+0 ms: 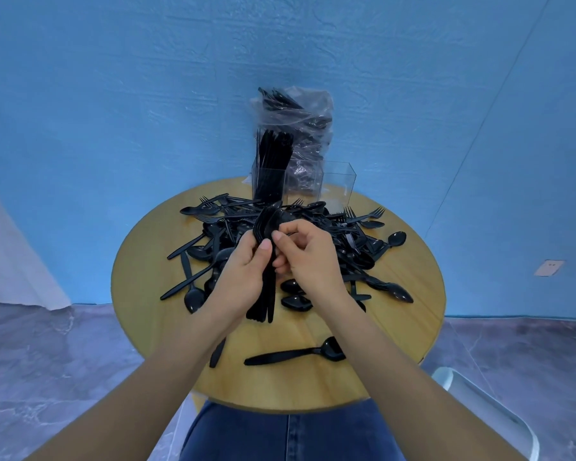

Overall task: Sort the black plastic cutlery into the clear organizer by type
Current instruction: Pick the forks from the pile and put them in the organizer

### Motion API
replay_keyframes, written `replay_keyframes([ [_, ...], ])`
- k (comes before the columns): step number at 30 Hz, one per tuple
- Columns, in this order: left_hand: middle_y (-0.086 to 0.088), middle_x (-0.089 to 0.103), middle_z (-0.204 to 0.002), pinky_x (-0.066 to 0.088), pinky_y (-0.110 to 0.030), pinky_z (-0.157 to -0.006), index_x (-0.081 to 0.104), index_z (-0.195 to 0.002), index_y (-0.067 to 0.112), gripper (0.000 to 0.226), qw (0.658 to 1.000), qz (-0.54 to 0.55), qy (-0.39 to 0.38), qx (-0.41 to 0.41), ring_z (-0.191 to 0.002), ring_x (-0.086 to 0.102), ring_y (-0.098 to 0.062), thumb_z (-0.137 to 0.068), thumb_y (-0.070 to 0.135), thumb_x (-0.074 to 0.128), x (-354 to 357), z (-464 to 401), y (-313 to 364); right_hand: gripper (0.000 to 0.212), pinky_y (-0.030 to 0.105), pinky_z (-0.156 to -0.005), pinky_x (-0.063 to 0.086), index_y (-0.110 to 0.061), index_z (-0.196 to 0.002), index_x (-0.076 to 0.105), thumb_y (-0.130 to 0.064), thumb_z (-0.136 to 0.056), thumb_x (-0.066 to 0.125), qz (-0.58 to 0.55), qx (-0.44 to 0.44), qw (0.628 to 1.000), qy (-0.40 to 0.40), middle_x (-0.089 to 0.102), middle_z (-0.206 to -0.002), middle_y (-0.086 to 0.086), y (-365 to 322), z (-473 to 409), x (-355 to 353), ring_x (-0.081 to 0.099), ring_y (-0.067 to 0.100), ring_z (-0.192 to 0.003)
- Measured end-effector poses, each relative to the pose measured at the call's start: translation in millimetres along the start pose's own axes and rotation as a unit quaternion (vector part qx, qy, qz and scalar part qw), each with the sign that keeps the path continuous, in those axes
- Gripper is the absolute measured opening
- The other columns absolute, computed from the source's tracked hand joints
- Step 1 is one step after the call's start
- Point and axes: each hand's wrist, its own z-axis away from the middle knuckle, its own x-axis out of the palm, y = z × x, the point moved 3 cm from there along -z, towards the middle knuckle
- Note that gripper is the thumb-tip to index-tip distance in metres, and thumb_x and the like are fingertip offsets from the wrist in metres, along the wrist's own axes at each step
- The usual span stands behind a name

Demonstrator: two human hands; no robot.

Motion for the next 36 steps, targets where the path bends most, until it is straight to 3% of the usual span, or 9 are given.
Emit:
replay_keyframes([
  [3,0.003,0.054,-0.07,0.05,-0.028,-0.064,0.047,-0.116,0.012,0.023,0.999,0.032,-0.025,-0.011,-0.066,0.055,-0.011,-0.103,0.023,0.033,13.3,-0.7,1.6,0.012,0.021,-0.041,0.046,-0.005,-0.092,0.063,-0.015,-0.094,0.057,0.004,0.02,1.0,0.017,0.058,-0.06,0.002,1.5,-0.2,-9.3,0.054,0.004,-0.043],
  [5,-0.002,0.061,-0.086,0.055,-0.033,-0.074,0.046,-0.121,0.014,0.024,0.998,0.044,-0.028,-0.021,-0.079,0.063,-0.015,-0.103,0.024,0.033,19.7,-1.6,1.6,0.015,0.02,-0.046,0.047,-0.007,-0.085,0.064,-0.018,-0.093,0.059,0.026,0.018,0.999,0.032,0.057,-0.061,0.0,2.4,-1.5,-15.3,0.056,0.007,-0.048],
  [8,-0.006,0.061,-0.119,0.055,-0.043,-0.087,0.045,-0.125,0.02,0.027,0.998,0.046,-0.032,-0.034,-0.106,0.063,-0.02,-0.102,0.026,0.033,26.5,-4.5,-1.2,0.02,0.039,-0.066,0.057,-0.012,-0.075,0.064,-0.023,-0.092,0.06,0.052,0.006,0.997,0.052,0.058,-0.064,-0.005,3.4,-3.4,-22.3,0.06,0.019,-0.065],
  [12,-0.004,0.062,-0.12,0.054,-0.042,-0.089,0.048,-0.123,0.019,0.026,0.994,0.093,-0.026,-0.055,-0.109,0.062,-0.018,-0.103,0.022,0.032,35.5,-6.5,-3.4,0.022,0.039,-0.064,0.053,-0.02,-0.071,0.061,-0.023,-0.092,0.059,0.047,0.018,0.997,0.056,0.053,-0.058,-0.009,4.3,-2.7,-25.2,0.053,0.011,-0.057],
  [17,-0.003,0.054,-0.076,0.049,-0.026,-0.055,0.049,-0.104,0.013,0.018,0.994,0.098,0.006,-0.045,-0.057,0.053,-0.011,-0.103,0.02,0.033,32.4,-11.3,-2.7,0.008,0.024,-0.041,0.046,-0.007,-0.092,0.058,-0.015,-0.095,0.056,-0.051,0.076,0.996,0.017,0.052,-0.061,0.001,6.4,-1.1,-17.1,0.049,0.01,-0.042],
  [20,0.0,0.043,-0.067,0.037,-0.022,-0.045,0.045,-0.089,0.015,0.019,0.996,0.075,0.023,-0.032,-0.049,0.039,-0.007,-0.103,0.018,0.032,21.5,-14.4,-5.3,0.013,0.024,-0.039,0.047,-0.001,-0.105,0.052,-0.006,-0.093,0.056,-0.1,0.082,0.991,-0.022,0.054,-0.067,0.006,4.6,-4.6,-11.7,0.053,0.012,-0.041],
  [26,0.003,0.041,-0.065,0.033,-0.018,-0.043,0.038,-0.088,0.015,0.019,0.99,0.069,0.116,-0.034,-0.048,0.036,-0.005,-0.104,0.02,0.029,-23.0,-14.1,-11.0,0.014,0.007,-0.069,0.037,-0.014,-0.1,0.065,-0.007,-0.091,0.057,0.227,-0.025,0.973,-0.026,0.06,-0.096,-0.003,18.4,-25.9,-5.6,0.049,0.003,-0.078],
  [31,0.002,0.042,-0.064,0.035,-0.023,-0.046,0.039,-0.082,0.017,0.023,0.979,0.097,0.17,-0.053,-0.048,0.036,-0.008,-0.104,0.021,0.031,-57.1,-10.1,-22.6,0.03,0.027,-0.099,0.034,-0.018,-0.123,0.058,-0.013,-0.094,0.054,0.402,-0.113,0.896,-0.15,0.051,-0.127,-0.001,24.0,-31.2,22.7,0.039,0.018,-0.118],
  [36,0.0,0.042,-0.066,0.04,-0.025,-0.047,0.039,-0.085,0.012,0.022,0.982,0.066,0.168,-0.05,-0.047,0.038,-0.008,-0.104,0.02,0.03,-70.5,-5.9,-27.4,0.034,0.033,-0.1,0.032,-0.023,-0.125,0.054,-0.013,-0.092,0.055,0.485,-0.114,0.848,-0.18,0.048,-0.129,-0.003,34.6,-32.9,26.9,0.037,0.019,-0.122],
])
